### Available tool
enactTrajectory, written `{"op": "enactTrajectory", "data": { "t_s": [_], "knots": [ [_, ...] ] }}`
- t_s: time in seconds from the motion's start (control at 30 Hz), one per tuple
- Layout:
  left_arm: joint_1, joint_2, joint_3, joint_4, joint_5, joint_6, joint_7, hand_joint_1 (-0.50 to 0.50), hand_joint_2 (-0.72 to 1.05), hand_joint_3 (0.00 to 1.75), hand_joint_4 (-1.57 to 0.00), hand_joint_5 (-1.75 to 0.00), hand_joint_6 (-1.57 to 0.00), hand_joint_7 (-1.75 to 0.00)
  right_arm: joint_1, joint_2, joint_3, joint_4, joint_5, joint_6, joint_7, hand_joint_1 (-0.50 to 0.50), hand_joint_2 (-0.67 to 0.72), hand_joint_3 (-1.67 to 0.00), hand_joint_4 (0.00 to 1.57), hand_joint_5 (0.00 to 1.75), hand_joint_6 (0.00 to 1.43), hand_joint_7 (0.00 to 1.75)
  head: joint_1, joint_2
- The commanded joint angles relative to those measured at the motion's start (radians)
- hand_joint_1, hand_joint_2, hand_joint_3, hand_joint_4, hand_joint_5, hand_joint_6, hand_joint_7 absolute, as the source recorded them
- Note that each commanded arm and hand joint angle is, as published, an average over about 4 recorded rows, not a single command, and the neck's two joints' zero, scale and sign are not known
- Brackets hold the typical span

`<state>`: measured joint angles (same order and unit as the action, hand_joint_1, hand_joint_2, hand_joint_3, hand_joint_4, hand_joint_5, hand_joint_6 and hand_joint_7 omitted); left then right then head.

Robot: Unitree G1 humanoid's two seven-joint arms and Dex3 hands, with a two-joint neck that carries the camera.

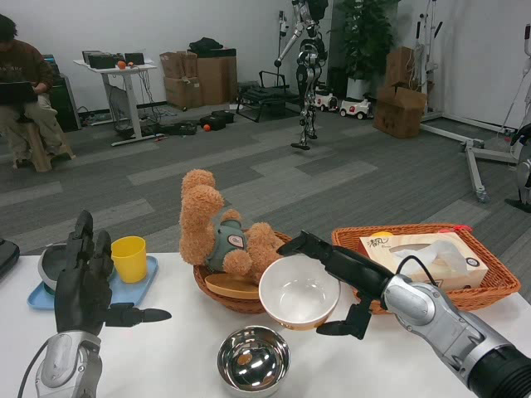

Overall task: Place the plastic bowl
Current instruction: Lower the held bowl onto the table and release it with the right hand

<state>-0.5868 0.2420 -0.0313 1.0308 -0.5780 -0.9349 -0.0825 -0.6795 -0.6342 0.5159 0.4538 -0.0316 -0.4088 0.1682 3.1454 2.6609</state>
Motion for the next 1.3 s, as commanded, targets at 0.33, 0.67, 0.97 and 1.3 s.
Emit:
{"op": "enactTrajectory", "data": {
  "t_s": [0.33,0.67,0.97,1.3],
  "knots": [
    [0.016,0.002,0.013,-0.006,0.003,0.001,0.004,-0.5,-0.1,0.0,0.0,0.0,0.0,0.0,0.075,0.021,-0.086,0.001,-0.027,-0.015,-0.009,-0.38,-0.56,-1.43,0.53,1.65,0.17,1.75,-0.03,-0.059],
    [0.016,0.002,0.014,-0.007,0.003,-0.001,0.002,-0.5,-0.1,0.0,0.0,0.0,0.0,0.0,0.171,0.049,-0.187,0.016,-0.068,-0.037,-0.013,-0.38,-0.54,-1.43,0.49,1.65,0.17,1.75,-0.079,-0.144],
    [0.014,0.003,0.014,-0.009,0.003,0.0,0.001,-0.5,-0.1,0.0,0.0,0.0,0.0,0.0,0.253,0.079,-0.297,0.047,-0.185,-0.069,-0.019,-0.38,-0.54,-1.43,0.49,1.65,0.16,1.75,-0.149,-0.21],
    [0.011,0.01,0.014,-0.008,0.003,0.004,0.003,-0.5,-0.1,0.0,0.0,0.0,0.0,0.0,0.324,0.11,-0.405,0.103,-0.274,-0.094,-0.018,-0.38,-0.54,-1.43,0.49,1.65,0.16,1.75,-0.174,-0.233]
  ]
}}
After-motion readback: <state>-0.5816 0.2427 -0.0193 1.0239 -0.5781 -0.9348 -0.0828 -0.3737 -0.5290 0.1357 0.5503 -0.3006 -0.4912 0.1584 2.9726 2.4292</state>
